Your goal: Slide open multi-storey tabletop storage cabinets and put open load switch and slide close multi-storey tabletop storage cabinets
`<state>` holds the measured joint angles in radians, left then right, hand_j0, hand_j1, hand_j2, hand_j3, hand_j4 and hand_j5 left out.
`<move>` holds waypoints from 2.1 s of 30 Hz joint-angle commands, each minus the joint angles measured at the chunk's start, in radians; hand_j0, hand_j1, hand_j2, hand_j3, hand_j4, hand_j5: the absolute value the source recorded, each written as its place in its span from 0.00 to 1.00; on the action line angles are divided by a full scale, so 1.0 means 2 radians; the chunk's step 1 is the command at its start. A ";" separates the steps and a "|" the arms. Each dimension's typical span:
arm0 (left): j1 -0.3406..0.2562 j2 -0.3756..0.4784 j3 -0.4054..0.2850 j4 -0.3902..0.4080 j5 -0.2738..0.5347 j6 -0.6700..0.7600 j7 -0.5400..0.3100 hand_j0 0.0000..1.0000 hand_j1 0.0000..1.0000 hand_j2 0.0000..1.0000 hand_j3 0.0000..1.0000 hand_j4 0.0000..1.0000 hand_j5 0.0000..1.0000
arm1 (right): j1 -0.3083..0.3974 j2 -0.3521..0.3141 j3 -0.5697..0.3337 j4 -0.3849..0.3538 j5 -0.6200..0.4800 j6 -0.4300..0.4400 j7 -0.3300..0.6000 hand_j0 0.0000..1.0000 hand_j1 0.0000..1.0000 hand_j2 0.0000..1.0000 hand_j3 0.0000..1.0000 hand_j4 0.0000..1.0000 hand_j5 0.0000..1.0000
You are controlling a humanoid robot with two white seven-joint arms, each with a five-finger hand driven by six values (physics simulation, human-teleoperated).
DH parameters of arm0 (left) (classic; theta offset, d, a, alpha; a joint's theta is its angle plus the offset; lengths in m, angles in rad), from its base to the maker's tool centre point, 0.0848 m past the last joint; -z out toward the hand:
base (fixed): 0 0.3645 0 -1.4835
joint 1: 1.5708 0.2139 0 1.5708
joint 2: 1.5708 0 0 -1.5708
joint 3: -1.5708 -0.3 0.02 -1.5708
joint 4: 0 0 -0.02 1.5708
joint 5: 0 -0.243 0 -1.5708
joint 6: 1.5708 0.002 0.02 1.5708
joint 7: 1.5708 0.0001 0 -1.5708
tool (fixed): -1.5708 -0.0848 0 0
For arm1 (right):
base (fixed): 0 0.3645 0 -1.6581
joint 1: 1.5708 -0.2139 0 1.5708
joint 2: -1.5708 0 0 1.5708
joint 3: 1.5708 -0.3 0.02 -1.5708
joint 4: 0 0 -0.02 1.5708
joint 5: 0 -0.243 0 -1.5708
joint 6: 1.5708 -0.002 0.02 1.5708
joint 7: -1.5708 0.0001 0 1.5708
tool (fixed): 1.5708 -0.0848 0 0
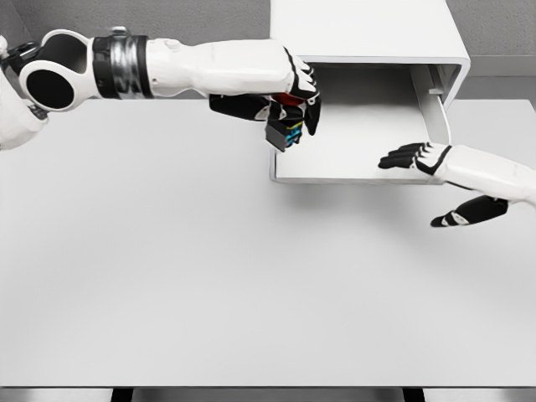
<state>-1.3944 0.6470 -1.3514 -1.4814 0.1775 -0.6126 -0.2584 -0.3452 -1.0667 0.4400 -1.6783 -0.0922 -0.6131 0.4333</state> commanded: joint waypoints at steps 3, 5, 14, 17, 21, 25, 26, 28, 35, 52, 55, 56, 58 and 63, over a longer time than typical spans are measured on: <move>0.000 -0.017 -0.001 0.018 -0.006 0.001 0.000 0.44 0.44 0.44 0.44 0.44 0.44 | 0.002 -0.009 -0.005 -0.001 -0.014 0.001 0.000 1.00 1.00 1.00 1.00 1.00 1.00; 0.000 -0.024 -0.001 0.021 -0.008 0.001 0.000 0.44 0.44 0.44 0.44 0.44 0.44 | 0.003 -0.008 -0.004 -0.001 -0.014 0.001 0.000 1.00 1.00 1.00 1.00 1.00 1.00; 0.000 -0.055 -0.001 0.036 -0.034 0.001 0.000 0.44 0.44 0.44 0.44 0.44 0.44 | -0.016 0.035 0.002 0.012 0.002 0.001 0.027 1.00 1.00 1.00 1.00 1.00 1.00; 0.000 -0.060 0.001 0.038 -0.046 0.001 0.001 0.44 0.44 0.44 0.44 0.44 0.44 | -0.016 0.033 0.000 0.013 0.003 0.001 0.026 1.00 1.00 1.00 1.00 1.00 1.00; 0.003 -0.073 0.002 0.057 -0.056 0.001 0.001 0.44 0.44 0.44 0.44 0.44 0.44 | -0.014 0.028 -0.002 0.012 0.002 0.001 0.023 1.00 1.00 1.00 1.00 1.00 1.00; 0.006 -0.067 0.022 0.050 -0.055 0.001 0.003 0.79 0.79 0.79 0.79 0.79 0.79 | -0.012 0.028 -0.001 0.011 0.002 0.001 0.023 1.00 1.00 1.00 1.00 1.00 1.00; 0.006 -0.066 0.025 0.043 -0.054 0.001 0.003 0.86 0.86 0.86 0.86 0.86 0.86 | -0.011 0.028 -0.001 0.010 0.002 0.001 0.023 1.00 1.00 1.00 1.00 1.00 1.00; 0.006 -0.055 0.034 0.016 -0.051 0.001 0.003 0.95 0.95 0.95 0.95 0.95 0.95 | -0.011 0.029 -0.001 0.010 0.002 0.001 0.022 1.00 1.00 1.00 1.00 1.00 1.00; 0.009 -0.006 0.048 -0.045 -0.048 0.001 0.013 1.00 1.00 1.00 1.00 1.00 1.00 | -0.011 0.030 -0.001 0.008 0.002 0.001 0.022 1.00 1.00 1.00 1.00 1.00 1.00; 0.210 0.172 0.185 -0.044 -0.025 0.001 0.023 1.00 1.00 1.00 1.00 1.00 1.00 | -0.039 0.111 -0.002 0.022 0.053 0.001 0.032 1.00 1.00 1.00 1.00 1.00 1.00; 0.241 0.172 0.187 -0.032 -0.027 0.001 0.023 1.00 1.00 1.00 1.00 1.00 1.00 | -0.051 0.123 -0.002 0.048 0.068 0.001 0.032 1.00 1.00 1.00 1.00 1.00 1.00; 0.249 0.171 0.187 -0.032 -0.027 0.001 0.023 1.00 1.00 1.00 1.00 1.00 1.00 | -0.052 0.125 -0.002 0.048 0.069 0.001 0.033 1.00 1.00 1.00 1.00 1.00 1.00; 0.268 0.167 0.186 -0.031 -0.028 0.001 0.023 1.00 1.00 1.00 1.00 1.00 1.00 | -0.053 0.125 -0.002 0.051 0.072 0.001 0.033 1.00 1.00 1.00 1.00 1.00 1.00; 0.289 0.164 0.188 -0.026 -0.029 0.001 0.023 1.00 1.00 1.00 1.00 1.00 1.00 | -0.060 0.126 -0.002 0.053 0.072 0.001 0.036 1.00 1.00 1.00 1.00 1.00 1.00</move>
<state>-0.8161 0.9766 -0.9787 -1.5372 0.1121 -0.6122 -0.2122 -0.4648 -0.8164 0.4360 -1.5749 0.0573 -0.6134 0.5033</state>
